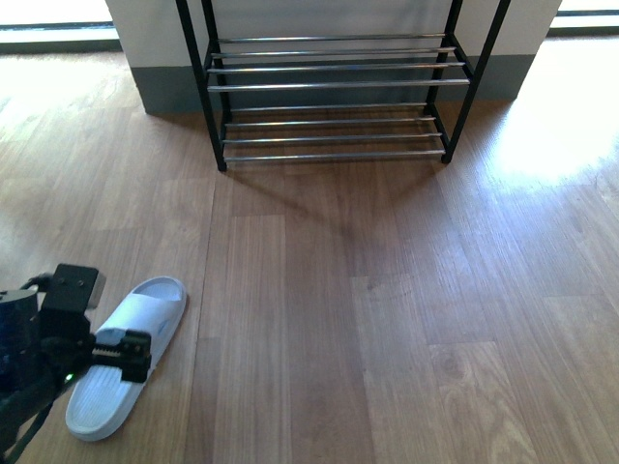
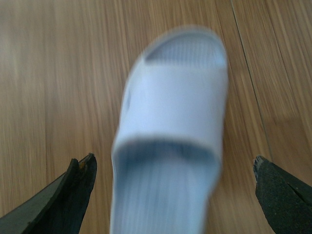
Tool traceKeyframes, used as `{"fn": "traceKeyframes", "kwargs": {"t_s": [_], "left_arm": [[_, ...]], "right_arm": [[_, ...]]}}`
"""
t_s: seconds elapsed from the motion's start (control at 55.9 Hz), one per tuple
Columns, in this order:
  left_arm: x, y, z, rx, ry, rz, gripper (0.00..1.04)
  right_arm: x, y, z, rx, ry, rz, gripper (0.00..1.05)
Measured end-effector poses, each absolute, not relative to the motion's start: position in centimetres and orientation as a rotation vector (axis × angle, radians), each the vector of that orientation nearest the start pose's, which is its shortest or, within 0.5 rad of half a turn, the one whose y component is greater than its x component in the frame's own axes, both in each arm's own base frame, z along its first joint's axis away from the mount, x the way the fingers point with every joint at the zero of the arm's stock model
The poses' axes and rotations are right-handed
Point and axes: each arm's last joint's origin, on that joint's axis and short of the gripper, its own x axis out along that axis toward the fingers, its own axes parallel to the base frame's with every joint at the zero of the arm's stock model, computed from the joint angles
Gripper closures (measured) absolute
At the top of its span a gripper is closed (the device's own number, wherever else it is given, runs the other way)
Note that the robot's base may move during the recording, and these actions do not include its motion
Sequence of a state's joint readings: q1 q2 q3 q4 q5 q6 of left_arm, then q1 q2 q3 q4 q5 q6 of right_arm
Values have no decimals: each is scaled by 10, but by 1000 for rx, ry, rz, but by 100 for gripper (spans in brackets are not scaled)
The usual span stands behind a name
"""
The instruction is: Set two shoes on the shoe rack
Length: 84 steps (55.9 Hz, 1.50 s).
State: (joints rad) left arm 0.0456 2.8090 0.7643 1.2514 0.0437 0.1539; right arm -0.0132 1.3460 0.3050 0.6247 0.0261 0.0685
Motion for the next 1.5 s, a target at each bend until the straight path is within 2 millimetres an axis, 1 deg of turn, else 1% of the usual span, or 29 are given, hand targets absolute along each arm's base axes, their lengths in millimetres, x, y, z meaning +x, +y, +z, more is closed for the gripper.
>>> {"fn": "traceKeyframes", "kwargs": {"t_s": [0.018, 0.072, 0.107, 0.161, 0.197, 0.322, 0.483, 0.608, 0.805, 1.127, 1.145, 1.18, 1.216, 1.252, 1.323, 1.395, 1.502], "left_arm": [[275, 11, -120, 103, 809, -61, 10], [262, 11, -93, 80, 854, -59, 9], [262, 11, -82, 77, 841, -59, 9], [267, 11, -77, 56, 838, -72, 9], [267, 12, -77, 51, 871, -73, 9], [258, 13, -81, 91, 1016, -19, 9], [259, 14, -81, 159, 1069, 15, 9], [260, 13, -80, 170, 1055, 7, 9], [267, 13, -74, 213, 952, 41, 9], [266, 13, -74, 225, 954, 35, 9], [265, 13, -75, 226, 949, 41, 9], [266, 15, -78, 224, 868, 105, 9], [267, 18, -83, 193, 819, 133, 9], [269, 21, -93, 163, 827, 142, 9], [277, 24, -119, 128, 894, 108, 9], [293, 20, -144, 107, 949, 41, 9], [309, 10, -160, 95, 964, -36, 9]], "right_arm": [[225, -4, 141, 65, 415, -53, 103], [225, -4, 141, 65, 415, -53, 103], [225, -4, 141, 65, 415, -52, 103], [225, -4, 141, 65, 415, -53, 103], [225, -4, 141, 64, 415, -56, 103], [225, -4, 141, 65, 415, -53, 103], [225, -4, 141, 65, 415, -53, 103], [225, -4, 141, 65, 415, -53, 103], [225, -4, 141, 65, 415, -53, 103], [225, -4, 141, 65, 415, -53, 103], [225, -4, 141, 65, 415, -53, 103], [225, -4, 141, 65, 415, -53, 103], [225, -4, 141, 65, 415, -53, 103], [225, -4, 141, 65, 415, -53, 103], [225, -4, 141, 65, 415, -53, 103], [225, -4, 141, 65, 415, -53, 103], [225, -4, 141, 65, 415, -53, 103]]}}
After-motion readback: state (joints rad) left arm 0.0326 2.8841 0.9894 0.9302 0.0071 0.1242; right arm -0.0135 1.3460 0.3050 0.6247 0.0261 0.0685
